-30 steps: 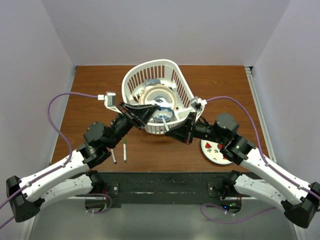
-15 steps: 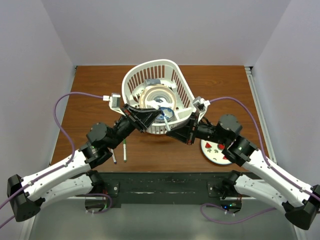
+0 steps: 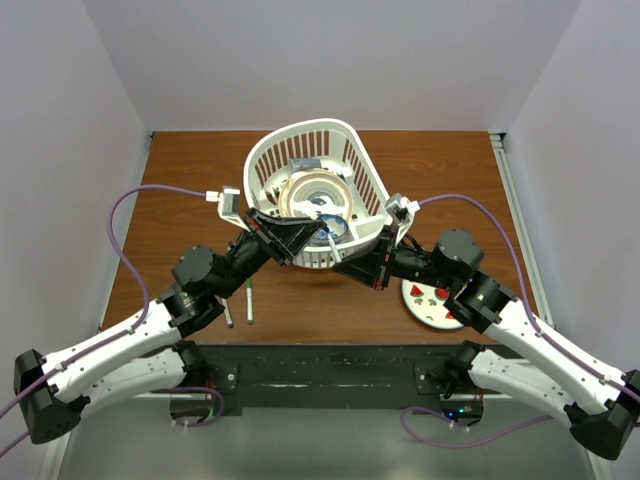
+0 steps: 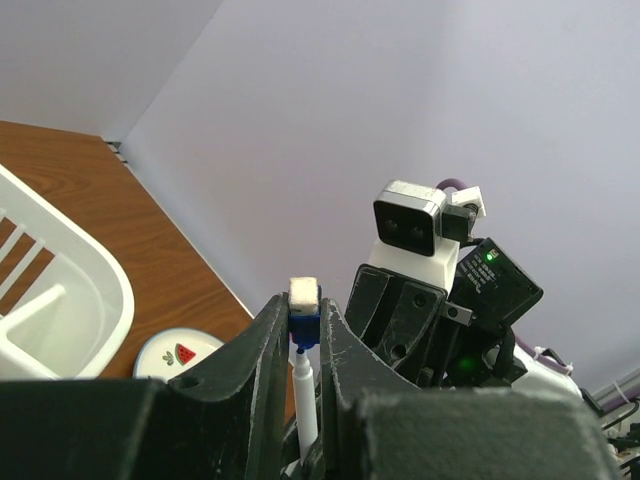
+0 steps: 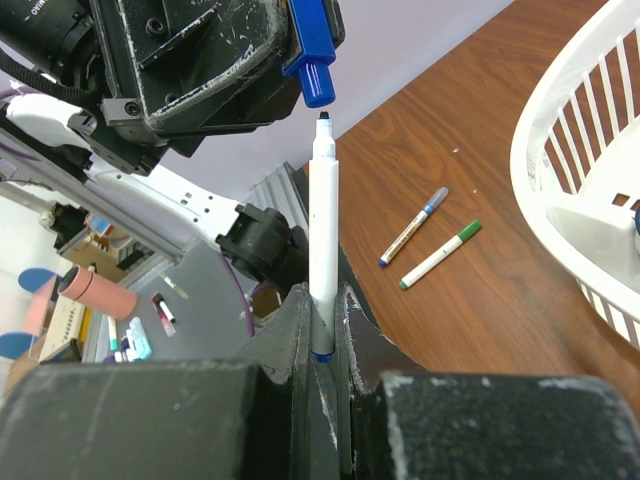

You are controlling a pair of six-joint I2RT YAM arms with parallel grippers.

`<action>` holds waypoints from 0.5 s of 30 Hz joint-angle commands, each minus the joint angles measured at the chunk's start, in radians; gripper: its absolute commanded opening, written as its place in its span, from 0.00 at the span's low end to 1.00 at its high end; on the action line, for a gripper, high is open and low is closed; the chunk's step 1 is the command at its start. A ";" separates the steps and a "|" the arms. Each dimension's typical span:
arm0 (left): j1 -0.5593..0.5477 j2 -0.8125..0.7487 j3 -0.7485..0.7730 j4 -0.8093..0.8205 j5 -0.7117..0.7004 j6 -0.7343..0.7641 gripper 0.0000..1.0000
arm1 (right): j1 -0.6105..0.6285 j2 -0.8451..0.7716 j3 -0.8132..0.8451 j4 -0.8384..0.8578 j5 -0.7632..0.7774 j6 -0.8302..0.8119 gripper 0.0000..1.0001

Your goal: Insert the pens into the pen caps

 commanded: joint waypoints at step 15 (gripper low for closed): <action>0.003 -0.020 -0.019 0.040 0.024 -0.031 0.00 | 0.003 -0.017 0.020 0.015 0.026 -0.007 0.00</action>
